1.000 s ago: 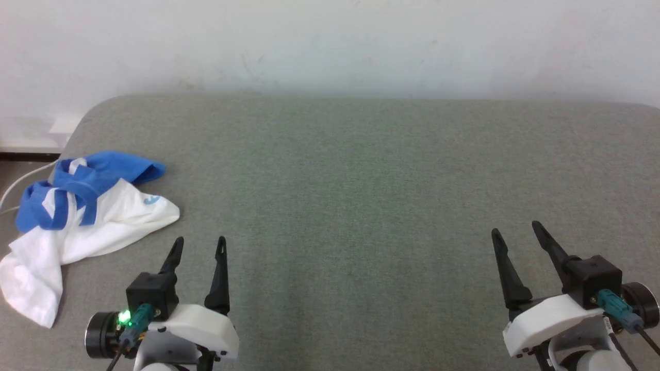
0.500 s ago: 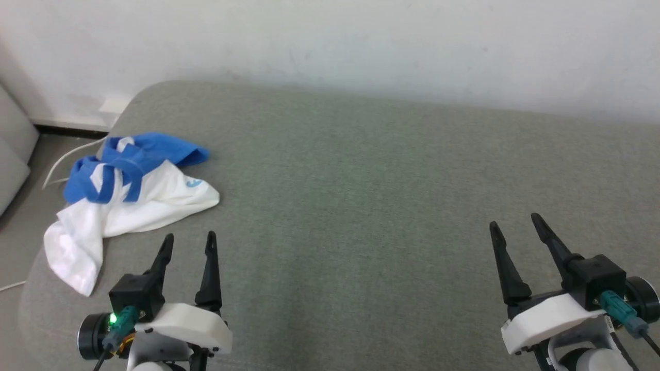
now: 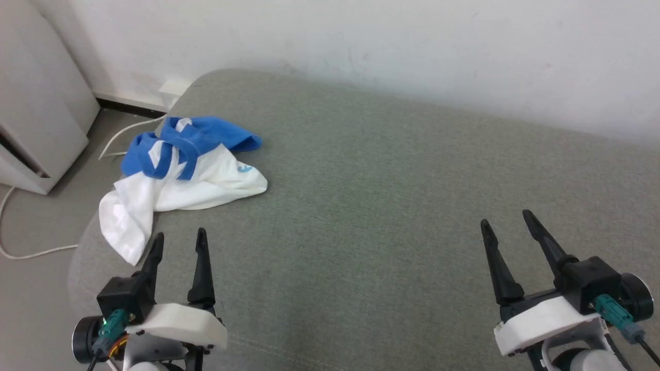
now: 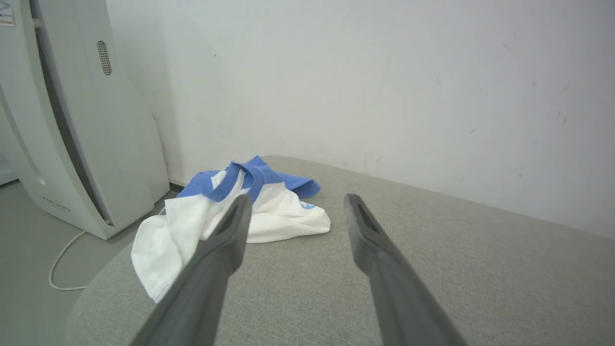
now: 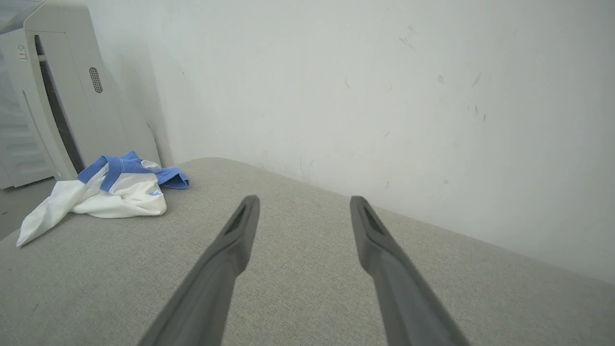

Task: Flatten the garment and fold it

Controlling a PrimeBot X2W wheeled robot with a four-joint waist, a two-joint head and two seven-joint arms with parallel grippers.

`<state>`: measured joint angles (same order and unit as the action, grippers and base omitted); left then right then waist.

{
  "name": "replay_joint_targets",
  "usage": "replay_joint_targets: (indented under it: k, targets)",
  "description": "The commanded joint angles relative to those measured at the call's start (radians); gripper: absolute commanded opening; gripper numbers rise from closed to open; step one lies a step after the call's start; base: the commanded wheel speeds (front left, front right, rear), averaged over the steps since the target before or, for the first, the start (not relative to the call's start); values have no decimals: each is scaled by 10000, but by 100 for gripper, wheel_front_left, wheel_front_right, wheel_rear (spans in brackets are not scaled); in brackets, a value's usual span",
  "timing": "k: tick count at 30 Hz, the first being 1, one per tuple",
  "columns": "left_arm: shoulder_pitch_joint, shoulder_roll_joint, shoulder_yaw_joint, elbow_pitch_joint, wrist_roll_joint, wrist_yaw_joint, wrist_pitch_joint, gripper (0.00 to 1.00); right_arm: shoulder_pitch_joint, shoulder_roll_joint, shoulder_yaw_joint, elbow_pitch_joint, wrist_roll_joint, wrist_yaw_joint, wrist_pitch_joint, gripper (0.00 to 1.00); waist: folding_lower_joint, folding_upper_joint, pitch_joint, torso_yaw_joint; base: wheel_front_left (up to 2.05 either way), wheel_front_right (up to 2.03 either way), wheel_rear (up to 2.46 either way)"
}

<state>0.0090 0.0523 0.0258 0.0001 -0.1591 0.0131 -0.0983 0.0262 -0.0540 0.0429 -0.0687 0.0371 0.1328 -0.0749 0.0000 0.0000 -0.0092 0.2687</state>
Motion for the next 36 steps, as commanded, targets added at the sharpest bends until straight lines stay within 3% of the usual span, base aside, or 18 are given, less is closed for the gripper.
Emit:
replay_joint_targets:
  k: [1,25,33,36]
  targets:
    - [-66,-8,27,-26,-64,103,-101,100,100,16,57,-84,78,-9,-114,100,0,0,-60,174,-18,-18,-18]
    - [-551,-12,-725,51,-594,483,-603,100,169,23,313,-566,50,-13,-305,100,0,0,421,1349,-10,-10,-10]
    - [-2326,-14,-694,329,-747,472,-769,100,-240,-116,557,-1012,-127,-14,-76,100,0,0,1437,909,0,0,0]
    - [-3203,7,-449,681,-710,229,-832,100,-468,-309,602,-1202,-66,-14,7,100,0,0,1995,526,0,0,0]
